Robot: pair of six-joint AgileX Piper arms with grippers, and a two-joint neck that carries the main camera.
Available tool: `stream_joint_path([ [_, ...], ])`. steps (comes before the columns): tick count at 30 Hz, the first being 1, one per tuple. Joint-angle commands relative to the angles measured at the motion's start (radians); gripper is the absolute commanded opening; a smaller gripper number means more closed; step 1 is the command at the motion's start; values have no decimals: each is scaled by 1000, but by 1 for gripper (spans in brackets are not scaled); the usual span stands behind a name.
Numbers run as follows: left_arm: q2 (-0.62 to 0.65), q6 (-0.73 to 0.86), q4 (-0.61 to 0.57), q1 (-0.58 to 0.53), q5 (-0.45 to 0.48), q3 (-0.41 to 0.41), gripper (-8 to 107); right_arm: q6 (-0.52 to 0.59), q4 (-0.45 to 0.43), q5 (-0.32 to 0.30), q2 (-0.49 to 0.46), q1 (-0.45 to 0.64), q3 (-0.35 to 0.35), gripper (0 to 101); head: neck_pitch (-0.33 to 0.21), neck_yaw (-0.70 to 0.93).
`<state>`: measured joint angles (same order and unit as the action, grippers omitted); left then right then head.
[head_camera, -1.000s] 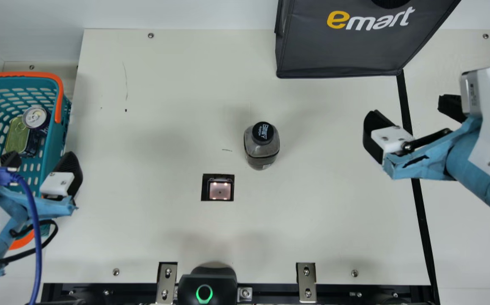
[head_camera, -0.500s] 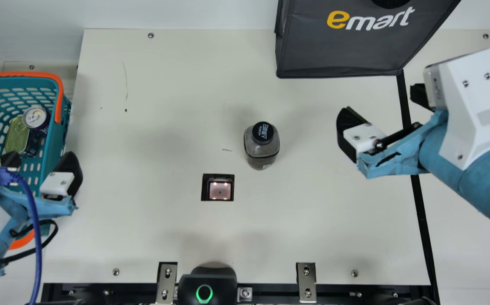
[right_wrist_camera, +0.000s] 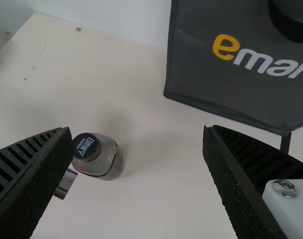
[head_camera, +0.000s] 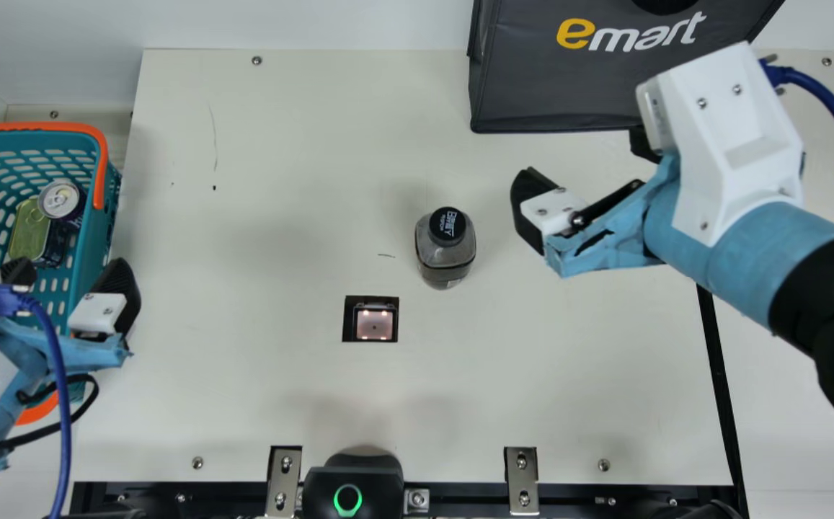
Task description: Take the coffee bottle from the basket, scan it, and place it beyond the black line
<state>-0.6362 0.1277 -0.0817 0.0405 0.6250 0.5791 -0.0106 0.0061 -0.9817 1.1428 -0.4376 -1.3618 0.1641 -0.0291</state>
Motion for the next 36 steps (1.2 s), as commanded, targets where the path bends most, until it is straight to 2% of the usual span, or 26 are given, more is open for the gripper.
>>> stream_joint_path([
  [1, 0, 0, 0, 0, 0, 0, 90, -5, -2, 0, 10, -10, -1, 91, -26, 2],
  [19, 0, 0, 0, 0, 0, 0, 90, -10, 7, -11, 108, -87, 1, 91, -26, 2],
  [36, 0, 0, 0, 0, 0, 0, 90, 7, 7, 7, 205, -157, -2, 91, -26, 2],
])
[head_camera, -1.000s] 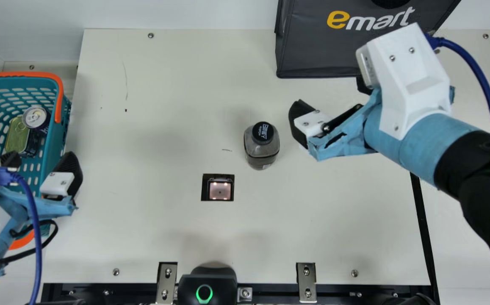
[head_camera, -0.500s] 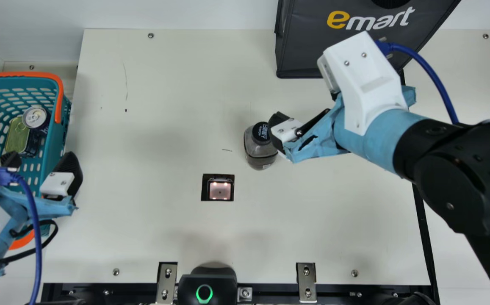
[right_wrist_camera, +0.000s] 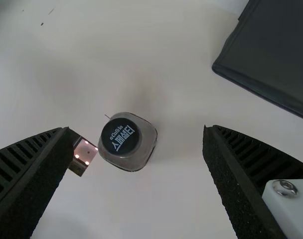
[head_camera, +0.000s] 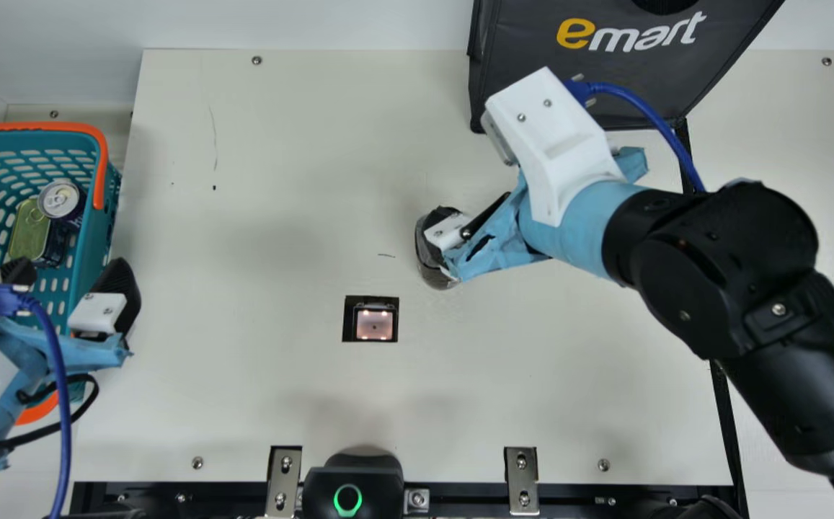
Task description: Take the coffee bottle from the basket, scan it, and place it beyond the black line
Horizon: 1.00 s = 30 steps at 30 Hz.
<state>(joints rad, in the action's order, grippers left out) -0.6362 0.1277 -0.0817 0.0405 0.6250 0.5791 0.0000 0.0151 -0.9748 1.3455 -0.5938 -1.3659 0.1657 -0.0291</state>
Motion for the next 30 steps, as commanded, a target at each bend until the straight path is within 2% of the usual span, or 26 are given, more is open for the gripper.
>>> stream_joint_path([
  [1, 0, 0, 0, 0, 0, 0, 90, -4, -3, 3, 7, -5, 4, 91, -27, 2],
  [30, 0, 0, 0, 0, 0, 0, 90, -16, -25, 71, 119, -56, 61, 91, -27, 2],
])
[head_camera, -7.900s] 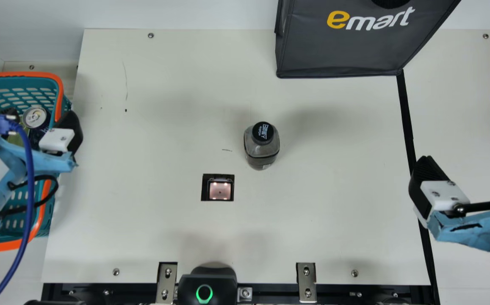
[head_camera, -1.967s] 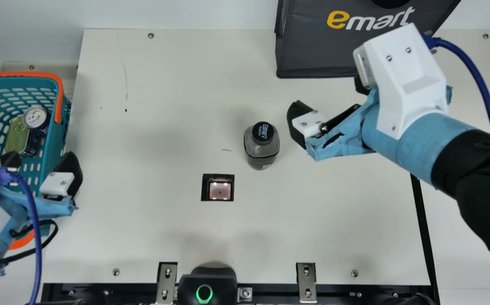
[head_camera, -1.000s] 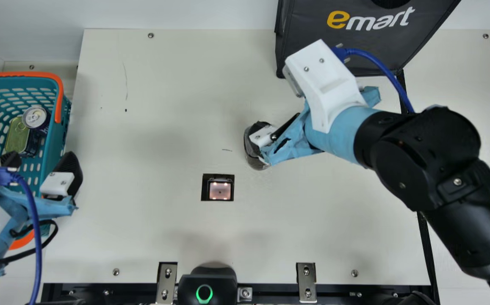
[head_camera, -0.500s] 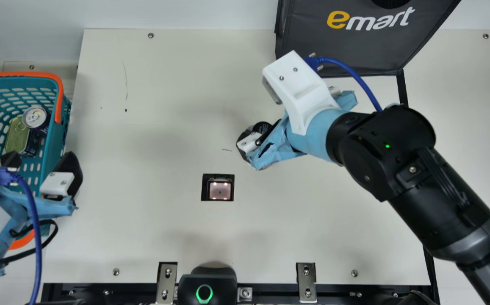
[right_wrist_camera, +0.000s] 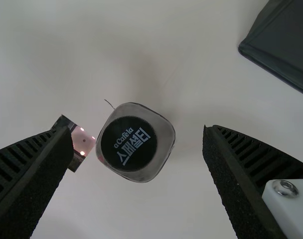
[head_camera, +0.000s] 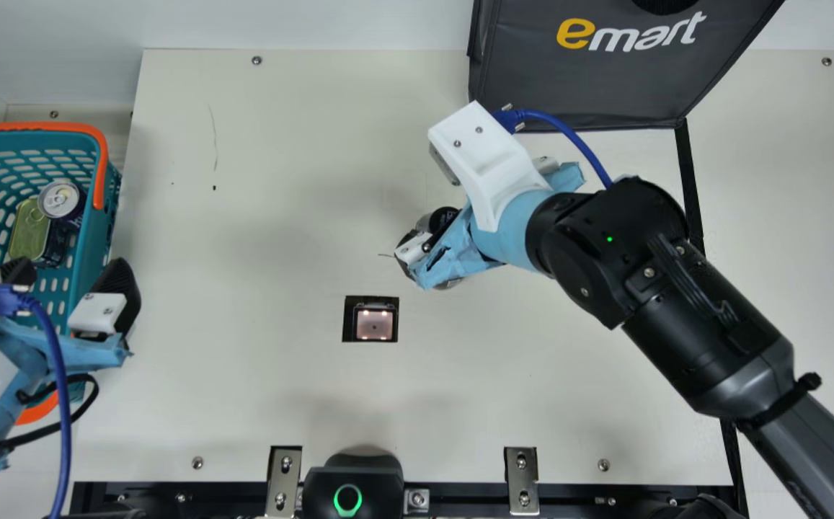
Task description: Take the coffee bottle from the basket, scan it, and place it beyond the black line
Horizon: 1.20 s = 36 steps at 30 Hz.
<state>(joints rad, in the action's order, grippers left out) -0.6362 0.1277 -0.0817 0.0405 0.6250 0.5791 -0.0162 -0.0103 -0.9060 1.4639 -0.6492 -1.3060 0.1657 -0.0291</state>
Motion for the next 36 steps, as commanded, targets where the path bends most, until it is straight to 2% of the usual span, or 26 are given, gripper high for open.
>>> stream_joint_path([
  [1, 0, 0, 0, 0, 0, 0, 90, 0, 0, 4, 4, -1, 2, 91, -27, 2],
  [16, 0, 0, 0, 0, 0, 0, 90, -10, -7, 19, 39, -14, 7, 91, -27, 2],
  [29, 0, 0, 0, 0, 0, 0, 90, -19, -11, 15, 52, -34, 6, 4, -27, 2],
  [30, 0, 0, 0, 0, 0, 0, 90, -19, -12, 14, 52, -36, 6, 0, -27, 2],
  [36, 0, 0, 0, 0, 0, 0, 90, -21, -12, 12, 53, -42, 6, 0, -27, 2],
])
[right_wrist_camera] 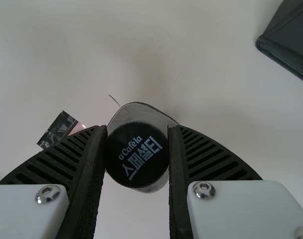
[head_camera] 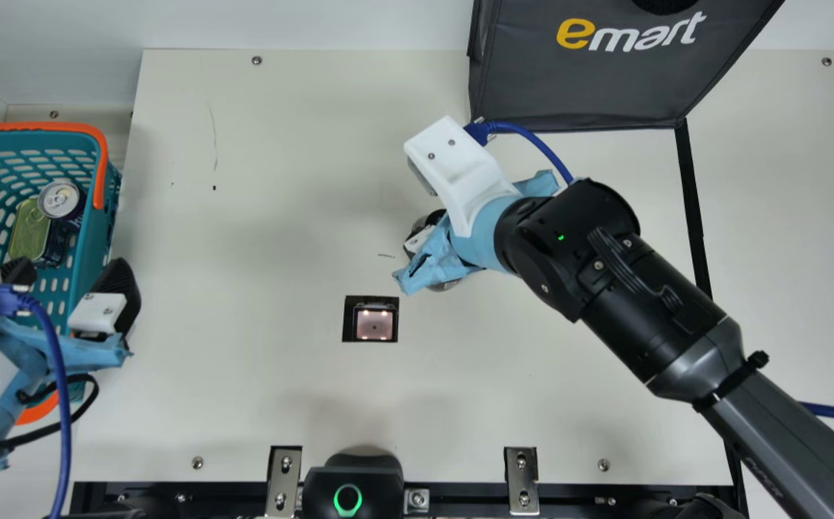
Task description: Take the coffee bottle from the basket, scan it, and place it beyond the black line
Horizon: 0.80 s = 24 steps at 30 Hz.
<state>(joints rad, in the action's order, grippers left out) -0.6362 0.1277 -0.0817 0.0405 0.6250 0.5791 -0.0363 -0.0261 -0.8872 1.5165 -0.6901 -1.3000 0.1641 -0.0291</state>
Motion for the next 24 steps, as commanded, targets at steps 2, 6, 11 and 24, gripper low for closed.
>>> stream_joint_path([
  [2, 0, 0, 0, 0, 0, 0, 90, 0, 4, -7, 1, -2, -1, 0, -26, 2],
  [6, 0, 0, 0, 0, 0, 0, 90, 0, 4, -9, 2, -5, -6, 0, -26, -45],
  [11, 0, 0, 0, 0, 0, 0, 90, -1, 2, -14, 2, -8, -16, 0, -26, -162],
  [24, 0, 0, 0, 0, 0, 0, 90, 5, -23, -33, 7, -5, -74, 0, -26, -347],
])
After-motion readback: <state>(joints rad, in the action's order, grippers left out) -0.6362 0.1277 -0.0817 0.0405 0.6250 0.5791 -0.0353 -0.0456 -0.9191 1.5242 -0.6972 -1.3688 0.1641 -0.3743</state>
